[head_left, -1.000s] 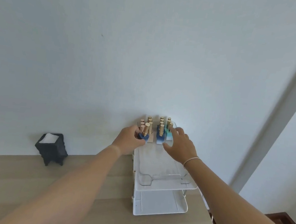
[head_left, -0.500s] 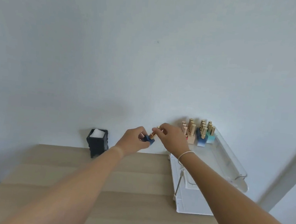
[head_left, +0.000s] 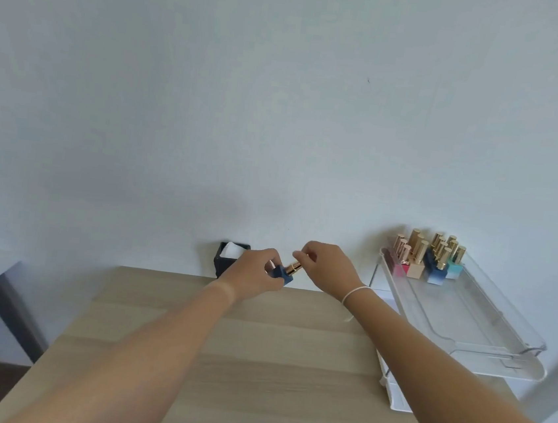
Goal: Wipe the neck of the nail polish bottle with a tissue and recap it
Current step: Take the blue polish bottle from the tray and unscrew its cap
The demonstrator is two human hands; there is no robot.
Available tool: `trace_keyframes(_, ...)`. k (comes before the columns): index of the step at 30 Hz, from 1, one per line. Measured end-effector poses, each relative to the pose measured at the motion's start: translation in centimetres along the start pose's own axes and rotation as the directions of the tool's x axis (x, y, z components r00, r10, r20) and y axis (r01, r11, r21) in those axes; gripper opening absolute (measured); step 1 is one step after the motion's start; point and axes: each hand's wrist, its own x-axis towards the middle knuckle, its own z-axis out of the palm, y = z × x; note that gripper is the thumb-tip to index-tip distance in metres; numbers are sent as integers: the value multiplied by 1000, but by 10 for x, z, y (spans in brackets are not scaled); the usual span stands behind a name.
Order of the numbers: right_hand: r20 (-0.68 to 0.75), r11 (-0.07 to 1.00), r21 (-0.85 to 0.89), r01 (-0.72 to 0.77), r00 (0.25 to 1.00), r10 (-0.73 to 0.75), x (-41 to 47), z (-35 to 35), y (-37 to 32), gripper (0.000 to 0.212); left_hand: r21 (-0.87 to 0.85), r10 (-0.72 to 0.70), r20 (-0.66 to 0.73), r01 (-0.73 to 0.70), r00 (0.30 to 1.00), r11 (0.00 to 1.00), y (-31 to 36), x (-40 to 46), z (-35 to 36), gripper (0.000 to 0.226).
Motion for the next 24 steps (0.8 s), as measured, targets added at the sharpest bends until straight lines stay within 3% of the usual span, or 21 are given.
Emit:
trace_keyframes(2, 31, 997, 48, 54, 998, -55, 0, 5, -2, 14, 0, 3, -7, -3, 1000, 1000, -6, -1, -4, 17)
trace_keyframes(5, 71, 986, 163, 35, 996, -47, 0, 9, -8, 34, -2, -6, 4, 6, 1000, 1000, -14, -2, -8, 15)
trace_keyframes(9, 101, 996, 40, -81, 992, 76, 2, 13, -12, 27, -5, 4, 20, -4, 1000, 1000, -17, -2, -11, 16)
trace_keyframes(12, 118, 998, 52, -26, 993, 20, 3, 13, -10, 12, -7, 2, 26, -2, 1000, 1000, -16, -1, -10, 14)
trace_keyframes(14, 118, 995, 90, 35, 992, -45, 3, 12, -9, 25, -4, -6, 29, 6, 1000, 1000, -17, -1, -10, 13)
trace_keyframes(17, 104, 992, 126, -13, 995, 0, 4, 11, -11, 26, 7, -9, 36, 9, 999, 1000, -17, -2, -8, 14)
trace_keyframes(20, 129, 995, 50, -83, 989, 76, 7, 13, -12, 19, 11, -10, 36, 10, 999, 1000, -18, -3, -8, 13)
trace_keyframes(24, 128, 997, 72, -10, 992, 0, 4, 15, -10, 9, 13, -12, 41, 11, 999, 1000, -18, -3, -10, 11)
